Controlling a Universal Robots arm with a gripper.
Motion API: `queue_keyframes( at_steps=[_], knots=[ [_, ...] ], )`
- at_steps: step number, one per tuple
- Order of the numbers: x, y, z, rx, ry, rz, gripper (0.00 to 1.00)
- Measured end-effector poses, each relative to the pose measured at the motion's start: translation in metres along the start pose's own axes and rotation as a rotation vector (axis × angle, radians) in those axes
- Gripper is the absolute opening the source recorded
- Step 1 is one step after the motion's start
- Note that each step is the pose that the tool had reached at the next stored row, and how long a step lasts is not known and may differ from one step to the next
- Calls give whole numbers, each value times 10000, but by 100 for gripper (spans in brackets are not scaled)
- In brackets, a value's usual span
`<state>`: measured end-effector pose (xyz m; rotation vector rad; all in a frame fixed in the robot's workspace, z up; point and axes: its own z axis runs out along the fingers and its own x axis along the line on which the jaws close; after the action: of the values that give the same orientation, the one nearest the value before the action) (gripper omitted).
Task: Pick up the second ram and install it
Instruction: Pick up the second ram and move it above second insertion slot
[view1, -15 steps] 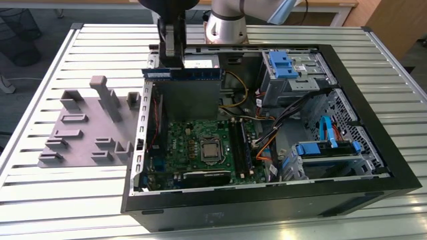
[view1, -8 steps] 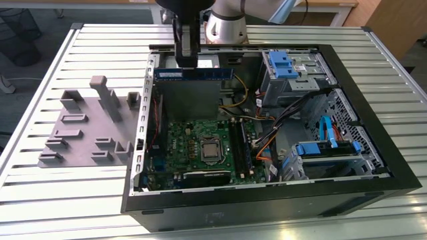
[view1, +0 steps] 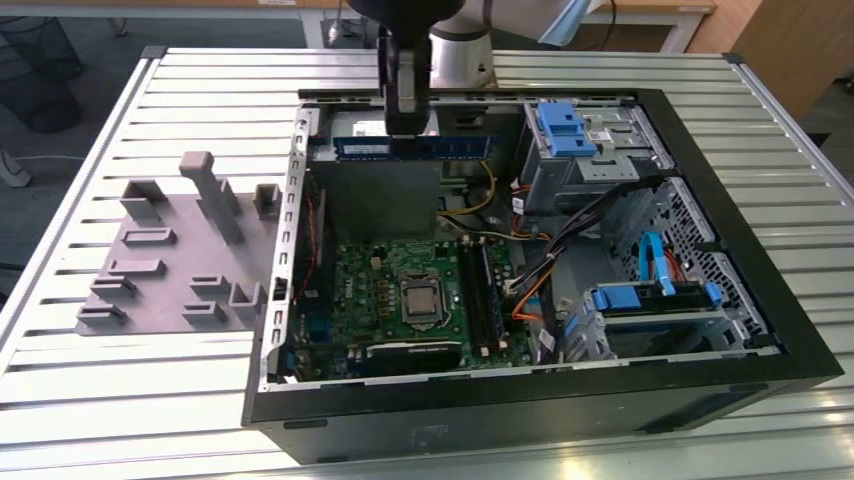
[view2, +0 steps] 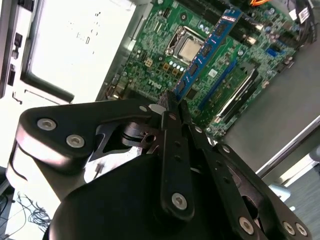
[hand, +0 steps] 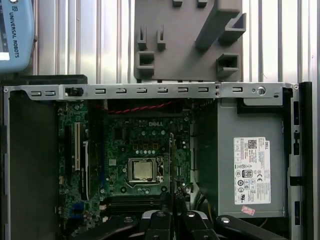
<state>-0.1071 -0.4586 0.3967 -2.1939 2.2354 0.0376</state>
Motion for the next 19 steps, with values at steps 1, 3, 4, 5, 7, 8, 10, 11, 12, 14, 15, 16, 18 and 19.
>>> queue_keyframes(
  at_steps=[1,3,4,5,7,8,10,11,12,14,15,16,18,19],
  knots=[
    [0,-24,0,0,0,0,14],
    [-1,-73,0,0,0,0,14],
    [-2,-99,-1,0,0,-1,14],
    [-2,-124,-1,0,-1,-1,14],
    [-3,-173,-1,1,-1,-1,14],
    [-4,-197,-1,1,-1,0,14],
    [-5,-249,-3,0,0,-1,14],
    [-5,-274,-2,1,-1,-1,14],
    [-5,-299,-3,0,-1,-1,14],
    [-7,-349,-3,0,-1,0,14],
    [-7,-374,-4,0,0,-1,14],
    [-8,-400,-4,0,0,-1,14],
    [-9,-452,-4,0,0,-1,14],
    [-10,-503,-5,1,-1,0,14]
  ],
)
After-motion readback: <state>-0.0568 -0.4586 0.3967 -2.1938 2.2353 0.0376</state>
